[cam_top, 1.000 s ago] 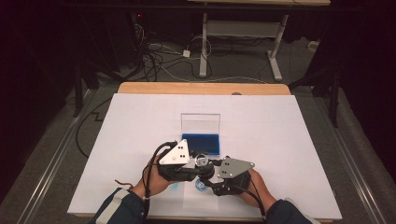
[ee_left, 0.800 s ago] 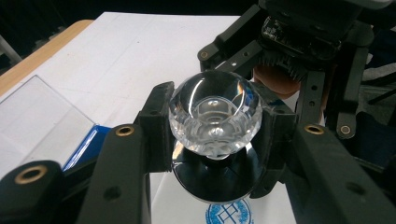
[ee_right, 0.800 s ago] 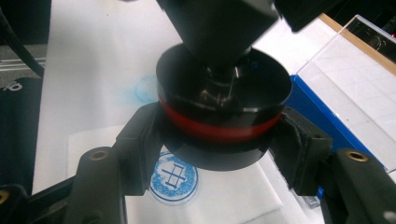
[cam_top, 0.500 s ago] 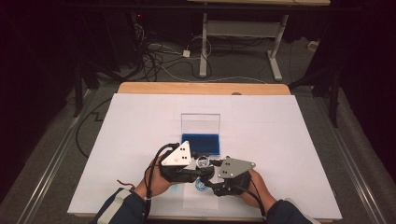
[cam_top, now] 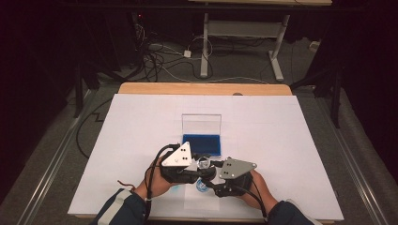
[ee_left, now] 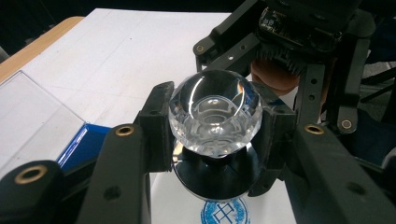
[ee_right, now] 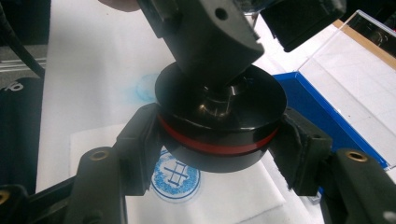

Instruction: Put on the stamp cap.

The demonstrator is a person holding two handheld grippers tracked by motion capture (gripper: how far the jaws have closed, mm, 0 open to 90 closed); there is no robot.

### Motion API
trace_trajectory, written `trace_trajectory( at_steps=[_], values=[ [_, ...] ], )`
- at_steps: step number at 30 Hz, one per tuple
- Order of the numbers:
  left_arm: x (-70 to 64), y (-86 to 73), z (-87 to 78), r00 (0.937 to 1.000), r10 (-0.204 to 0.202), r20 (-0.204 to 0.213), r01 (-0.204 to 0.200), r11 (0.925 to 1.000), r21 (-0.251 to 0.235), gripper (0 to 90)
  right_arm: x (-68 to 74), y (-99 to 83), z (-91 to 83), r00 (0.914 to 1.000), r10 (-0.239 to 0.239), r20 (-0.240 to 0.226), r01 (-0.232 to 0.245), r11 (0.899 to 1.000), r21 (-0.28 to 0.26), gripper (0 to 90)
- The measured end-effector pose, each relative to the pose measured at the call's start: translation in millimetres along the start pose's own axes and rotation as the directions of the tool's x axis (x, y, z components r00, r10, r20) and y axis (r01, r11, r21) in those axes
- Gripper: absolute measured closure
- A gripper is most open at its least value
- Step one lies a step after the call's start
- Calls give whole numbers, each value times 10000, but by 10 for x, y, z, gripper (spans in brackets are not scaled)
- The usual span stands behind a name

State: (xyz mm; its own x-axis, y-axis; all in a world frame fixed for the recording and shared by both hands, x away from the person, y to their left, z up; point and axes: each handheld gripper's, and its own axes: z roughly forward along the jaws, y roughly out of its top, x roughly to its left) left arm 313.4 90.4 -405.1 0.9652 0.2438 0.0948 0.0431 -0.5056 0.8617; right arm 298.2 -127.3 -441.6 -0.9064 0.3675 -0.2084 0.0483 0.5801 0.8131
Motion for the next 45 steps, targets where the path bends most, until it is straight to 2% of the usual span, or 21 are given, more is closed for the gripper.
trace_trajectory(
  at_steps=[9, 18, 21, 27, 45],
  values=[
    [10, -10, 1, 9999, -115, 17, 115, 9999, -61, 543, 3, -4, -2, 9999, -87, 126, 87, 10000, 39, 388],
    [-34, 1, 20, 9996, 193, -194, -192, 9998, 31, 543, -4, -8, -7, 10000, 68, 19, -68, 10000, 0, 388],
    [-28, -5, 16, 9998, 134, -166, -135, 9999, -83, 542, -4, -5, -12, 10000, 32, 60, -32, 10000, -27, 388],
    [-31, -13, 42, 9996, 201, -201, -198, 9997, 160, 543, -9, -19, 9, 10000, -27, 17, 27, 9998, 197, 388],
    [-36, 4, 31, 9993, 275, -249, -271, 9995, 173, 543, -7, -18, 6, 10000, -5, 49, 5, 9999, 111, 387]
  ],
)
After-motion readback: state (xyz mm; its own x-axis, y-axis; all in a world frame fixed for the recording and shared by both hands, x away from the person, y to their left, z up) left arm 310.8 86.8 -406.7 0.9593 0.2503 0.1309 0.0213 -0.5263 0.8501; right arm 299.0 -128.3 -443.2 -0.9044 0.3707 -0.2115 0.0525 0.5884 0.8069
